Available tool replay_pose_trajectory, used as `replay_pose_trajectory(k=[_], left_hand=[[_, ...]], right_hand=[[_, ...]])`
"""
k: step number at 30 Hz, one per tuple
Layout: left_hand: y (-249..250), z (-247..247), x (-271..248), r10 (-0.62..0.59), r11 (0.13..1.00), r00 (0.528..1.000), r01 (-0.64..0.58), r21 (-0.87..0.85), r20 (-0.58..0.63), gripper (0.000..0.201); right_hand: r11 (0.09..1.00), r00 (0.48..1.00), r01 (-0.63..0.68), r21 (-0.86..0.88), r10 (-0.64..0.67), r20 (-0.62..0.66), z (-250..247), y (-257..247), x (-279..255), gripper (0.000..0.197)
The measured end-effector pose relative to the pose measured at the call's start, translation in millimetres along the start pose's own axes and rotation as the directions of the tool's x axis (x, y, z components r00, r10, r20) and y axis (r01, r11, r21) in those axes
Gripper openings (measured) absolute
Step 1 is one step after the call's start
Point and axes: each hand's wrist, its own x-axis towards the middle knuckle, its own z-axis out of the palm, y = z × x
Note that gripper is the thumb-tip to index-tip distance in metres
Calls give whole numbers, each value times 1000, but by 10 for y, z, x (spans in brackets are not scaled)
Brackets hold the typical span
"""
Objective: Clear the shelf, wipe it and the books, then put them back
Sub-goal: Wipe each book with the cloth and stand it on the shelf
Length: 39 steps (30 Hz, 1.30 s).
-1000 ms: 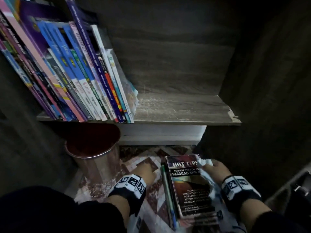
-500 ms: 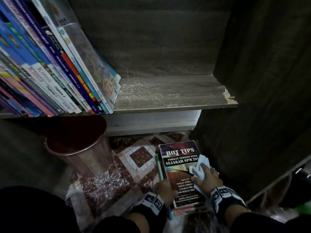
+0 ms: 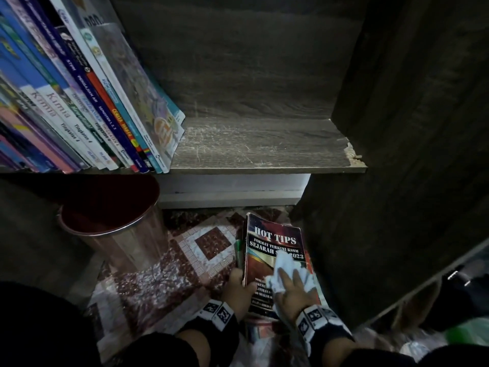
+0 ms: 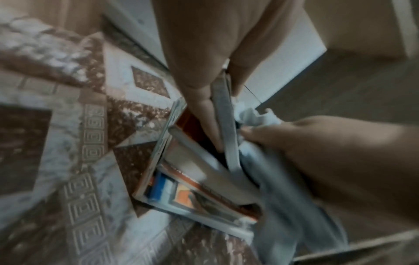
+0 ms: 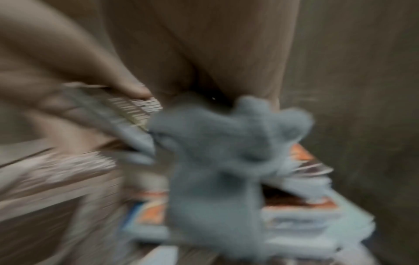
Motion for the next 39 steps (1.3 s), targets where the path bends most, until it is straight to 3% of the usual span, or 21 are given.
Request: replay_pose_trajectory(k=[4, 7, 9, 11, 14, 16, 17, 19, 20, 22, 23, 24, 25, 27, 30, 31, 33, 35, 37, 39], left_hand=[[65, -67, -115, 49, 999, 998, -49, -22, 32, 30], [235, -205, -197, 175, 984, 981, -172, -40, 80, 45], [436, -309, -311, 206, 978, 971, -202, -46, 119, 51], [636, -424, -453, 251, 968, 955, -247, -45, 160, 55], [910, -743, -797, 371, 929, 903, -365, -67, 215, 57], [993, -966, -978, 441, 897, 863, -433, -90, 246, 56], [1020, -1052, -1055, 469, 883, 848, -454, -118, 245, 52], [1064, -1153, -1170, 512, 856, 833, -477, -199, 207, 45], [1087, -1178, -1207, 541, 833, 824, -498, -240, 171, 47], [1170, -1223, -1272, 589, 778, 805, -540, -321, 73, 45], [1221, -1263, -1306, 602, 753, 798, -557, -352, 25, 42], [1256, -1313, -1341, 605, 735, 796, -558, -386, 0, 40], [1274, -1363, -1376, 605, 721, 796, -555, -414, -13, 40], [1278, -1423, -1457, 610, 708, 792, -549, -444, -7, 39], [1308, -1453, -1614, 609, 707, 789, -498, -502, 76, 40], [1327, -1457, -1646, 620, 705, 779, -499, -503, 96, 43], [1348, -1481, -1670, 637, 688, 767, -519, -507, 79, 43], [1347, -1504, -1655, 638, 661, 770, -531, -529, 24, 40], [1334, -1500, -1635, 634, 652, 774, -536, -536, -4, 37], [1283, -1490, -1595, 637, 661, 770, -573, -485, -41, 38]], right_hand=[[987, 992, 127, 100, -124, -35, 158, -195, -171, 57], [899, 954, 255, 357, -174, -242, 145, -260, -236, 55], [811, 909, 287, 510, -62, -412, 18, -243, -234, 54], [723, 843, 262, 639, 152, -517, -192, -164, -188, 55], [520, 715, 265, 812, 458, -528, -607, -148, -201, 61], [389, 673, 342, 855, 534, -512, -842, -303, -269, 62], [400, 669, 396, 826, 491, -558, -933, -441, -346, 60], [547, 667, 477, 688, 285, -689, -1044, -806, -625, 52], [628, 638, 529, 571, 150, -756, -1051, -1000, -800, 51], [718, 512, 649, 250, -169, -842, -992, -1324, -1167, 53], [722, 466, 685, 97, -331, -820, -906, -1417, -1293, 52], [716, 454, 698, -19, -462, -762, -841, -1474, -1395, 52], [715, 474, 694, -84, -542, -694, -822, -1486, -1462, 52], [745, 516, 653, -135, -569, -640, -969, -1429, -1531, 57], [762, 428, 644, -74, -438, -791, -1454, -1237, -1432, 47], [771, 433, 636, 13, -344, -833, -1614, -1153, -1368, 39], [777, 518, 574, 258, -100, -850, -1762, -1021, -1257, 42], [759, 583, 525, 384, 8, -812, -1642, -1032, -1250, 53], [783, 601, 553, 286, -137, -787, -1330, -1205, -1341, 57], [760, 528, 650, 21, -431, -732, -1039, -1404, -1474, 56]])
